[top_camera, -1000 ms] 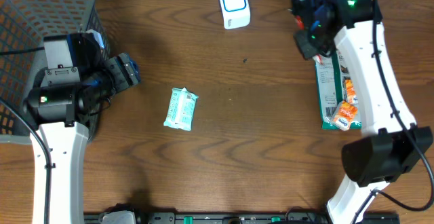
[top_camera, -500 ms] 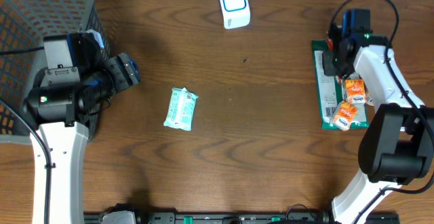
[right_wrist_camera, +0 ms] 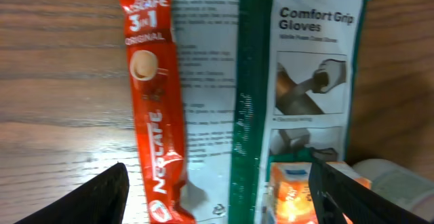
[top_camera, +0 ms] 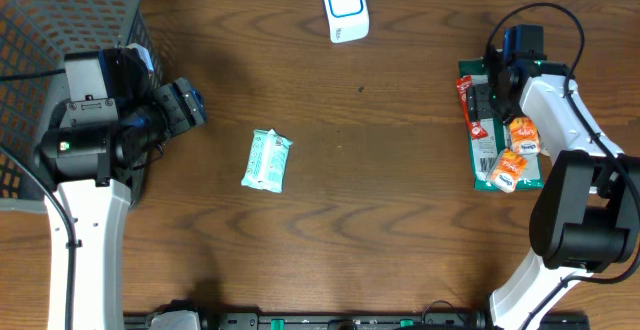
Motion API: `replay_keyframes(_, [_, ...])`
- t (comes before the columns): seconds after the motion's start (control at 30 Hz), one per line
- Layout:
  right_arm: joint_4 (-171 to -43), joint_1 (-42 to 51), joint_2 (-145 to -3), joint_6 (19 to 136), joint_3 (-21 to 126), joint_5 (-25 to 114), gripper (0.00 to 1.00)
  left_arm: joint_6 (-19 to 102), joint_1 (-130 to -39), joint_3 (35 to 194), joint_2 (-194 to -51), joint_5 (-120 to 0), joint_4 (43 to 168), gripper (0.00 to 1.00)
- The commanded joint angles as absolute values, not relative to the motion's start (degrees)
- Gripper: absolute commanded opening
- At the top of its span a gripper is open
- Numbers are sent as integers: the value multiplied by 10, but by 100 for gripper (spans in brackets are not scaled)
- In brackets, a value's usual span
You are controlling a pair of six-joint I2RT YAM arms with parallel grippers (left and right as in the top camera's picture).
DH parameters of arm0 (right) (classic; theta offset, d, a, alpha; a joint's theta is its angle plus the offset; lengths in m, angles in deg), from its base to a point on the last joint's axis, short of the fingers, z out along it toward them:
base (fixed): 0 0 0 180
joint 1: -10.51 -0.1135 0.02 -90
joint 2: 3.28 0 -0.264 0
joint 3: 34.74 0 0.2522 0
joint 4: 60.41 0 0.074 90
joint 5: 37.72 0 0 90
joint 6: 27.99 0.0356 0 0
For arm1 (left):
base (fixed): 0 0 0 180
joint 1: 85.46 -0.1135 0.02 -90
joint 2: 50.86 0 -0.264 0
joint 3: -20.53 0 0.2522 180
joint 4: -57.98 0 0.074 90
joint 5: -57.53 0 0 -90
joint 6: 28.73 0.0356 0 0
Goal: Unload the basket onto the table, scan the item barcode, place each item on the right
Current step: 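Lay the red stick on the gloves pack and open the right gripper, then move the right gripper left and grasp the mint-green wipes pack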
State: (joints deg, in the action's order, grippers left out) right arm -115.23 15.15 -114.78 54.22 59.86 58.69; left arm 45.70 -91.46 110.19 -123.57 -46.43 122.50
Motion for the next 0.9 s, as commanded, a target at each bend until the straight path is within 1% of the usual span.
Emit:
replay_keyframes(0.0, [-1151,148,-1143,543,598,517,79,462,-917,1110,-1238,-459,1225,84])
replay_keyframes(0.13, [-1135,138,-1143,543,598,316,78,462,-917,1110,-1238,-459,1225,84])
replay_keyframes(0.17, [-1124,133,-1143,550,597,248,91,462,-917,1110,-1238,-459,1225,84])
replay_keyframes(0.2, [-1116,129,-1143,568,598,217,99,462,-917,1110,-1238,-459,1225,84])
replay_keyframes(0.23, [-1105,124,-1143,603,597,194,99,462,-917,1110,-1238,-459,1225,85])
replay_keyframes(0.3, [-1080,104,-1145,673,597,186,99,462,-917,1110,-1238,-459,1225,84])
replay_keyframes(0.47, [-1047,31,-1145,715,597,190,99,462,-917,1110,-1238,-459,1225,84])
replay_keyframes(0.6, [-1030,-38,-1146,792,597,218,99,462,-917,1110,-1238,-459,1225,84])
replay_keyframes(0.67, [-1024,-73,-1146,802,597,225,99,462,-917,1110,-1238,-459,1225,84])
replay_keyframes(0.7, [-1022,-88,-1146,802,597,225,98,462,-917,1110,-1238,-459,1225,84])
replay_keyframes(0.77, [-1022,-118,-1146,802,597,225,85,462,-917,1110,-1238,-459,1225,85])
replay_keyframes(0.87, [-1023,-164,-1146,802,596,233,68,462,-917,1110,-1238,-459,1225,84])
